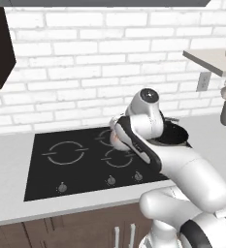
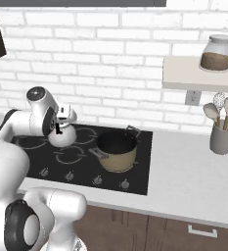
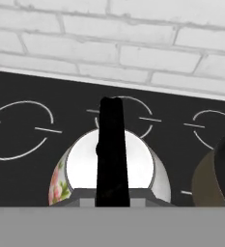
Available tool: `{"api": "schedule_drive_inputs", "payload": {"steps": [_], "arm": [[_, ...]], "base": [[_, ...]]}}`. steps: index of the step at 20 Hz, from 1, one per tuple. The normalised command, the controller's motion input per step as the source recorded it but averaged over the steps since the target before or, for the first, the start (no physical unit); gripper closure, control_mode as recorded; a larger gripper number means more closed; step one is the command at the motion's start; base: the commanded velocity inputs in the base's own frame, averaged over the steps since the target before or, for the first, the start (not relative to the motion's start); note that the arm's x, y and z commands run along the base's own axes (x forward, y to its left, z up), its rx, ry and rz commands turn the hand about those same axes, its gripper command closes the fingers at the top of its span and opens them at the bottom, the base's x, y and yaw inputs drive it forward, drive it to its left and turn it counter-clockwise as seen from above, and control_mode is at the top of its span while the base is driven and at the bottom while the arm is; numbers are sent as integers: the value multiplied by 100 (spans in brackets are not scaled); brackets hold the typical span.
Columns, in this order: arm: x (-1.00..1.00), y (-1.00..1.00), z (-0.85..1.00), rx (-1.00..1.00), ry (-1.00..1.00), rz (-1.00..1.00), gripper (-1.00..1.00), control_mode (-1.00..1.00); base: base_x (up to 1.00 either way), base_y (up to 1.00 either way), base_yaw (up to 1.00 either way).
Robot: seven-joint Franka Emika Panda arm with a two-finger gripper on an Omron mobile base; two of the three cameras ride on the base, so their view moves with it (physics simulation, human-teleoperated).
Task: Pick the kettle from the counter and place it on a stove burner. Then turn the burner on.
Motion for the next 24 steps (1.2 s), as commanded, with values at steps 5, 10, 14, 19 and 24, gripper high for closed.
{"api": "schedule_drive_inputs", "payload": {"steps": [5,10,14,19,24], "arm": [[5,8,-60,0,0,0,100,-100],[0,11,-60,0,0,0,100,-100],[0,4,-60,0,0,0,100,-100],[0,0,-28,-2,0,0,100,-100],[52,-14,1,0,-4,-3,100,-100]], "base": [[0,0,0],[0,0,0],[0,0,0],[0,0,0],[0,0,0]]}}
